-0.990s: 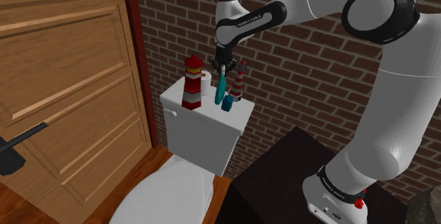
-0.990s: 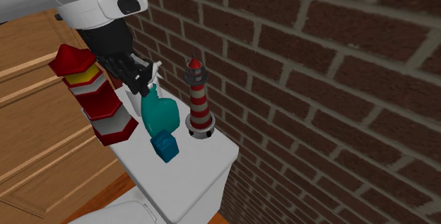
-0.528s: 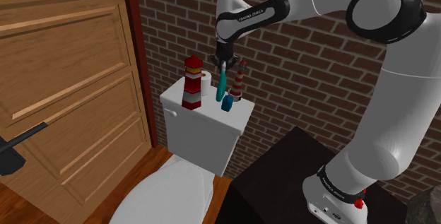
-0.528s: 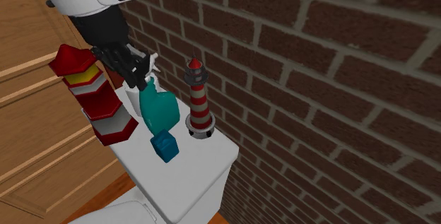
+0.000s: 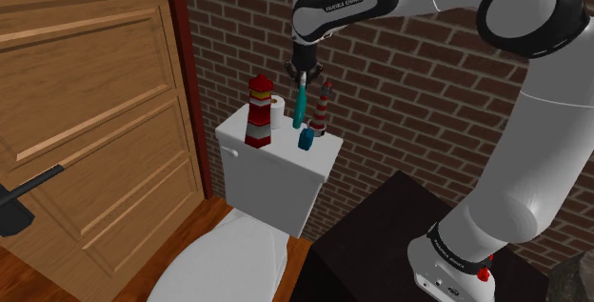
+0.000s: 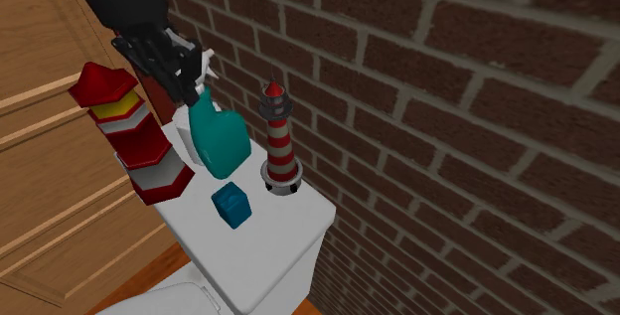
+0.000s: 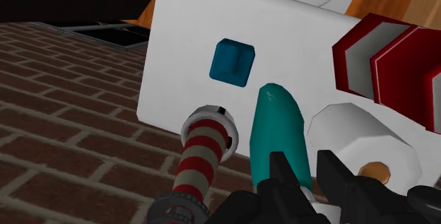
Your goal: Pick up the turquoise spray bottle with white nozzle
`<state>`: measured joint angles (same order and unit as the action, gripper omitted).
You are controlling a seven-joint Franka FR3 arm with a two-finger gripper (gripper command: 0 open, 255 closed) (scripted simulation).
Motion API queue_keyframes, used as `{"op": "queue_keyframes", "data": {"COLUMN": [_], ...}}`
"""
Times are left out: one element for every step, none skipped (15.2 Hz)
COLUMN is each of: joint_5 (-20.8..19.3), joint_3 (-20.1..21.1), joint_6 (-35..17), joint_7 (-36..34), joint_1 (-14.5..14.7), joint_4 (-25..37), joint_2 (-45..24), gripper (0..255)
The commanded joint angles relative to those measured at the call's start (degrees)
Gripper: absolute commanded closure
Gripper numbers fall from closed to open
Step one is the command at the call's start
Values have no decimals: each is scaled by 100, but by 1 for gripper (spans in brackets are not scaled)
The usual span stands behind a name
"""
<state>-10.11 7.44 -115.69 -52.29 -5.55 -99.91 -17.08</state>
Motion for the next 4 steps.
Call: {"op": "queue_keyframes", "data": {"joint_5": [17,25,26,26], "joint_3": [3,5,6,6], "joint_6": [148,216,226,226], "joint_7": [28,39,41,41], "joint_1": [-3,-3,-3,-3], "joint_4": [103,150,156,157], "joint_2": [46,68,72,72], "gripper": [255,255,255,255]}}
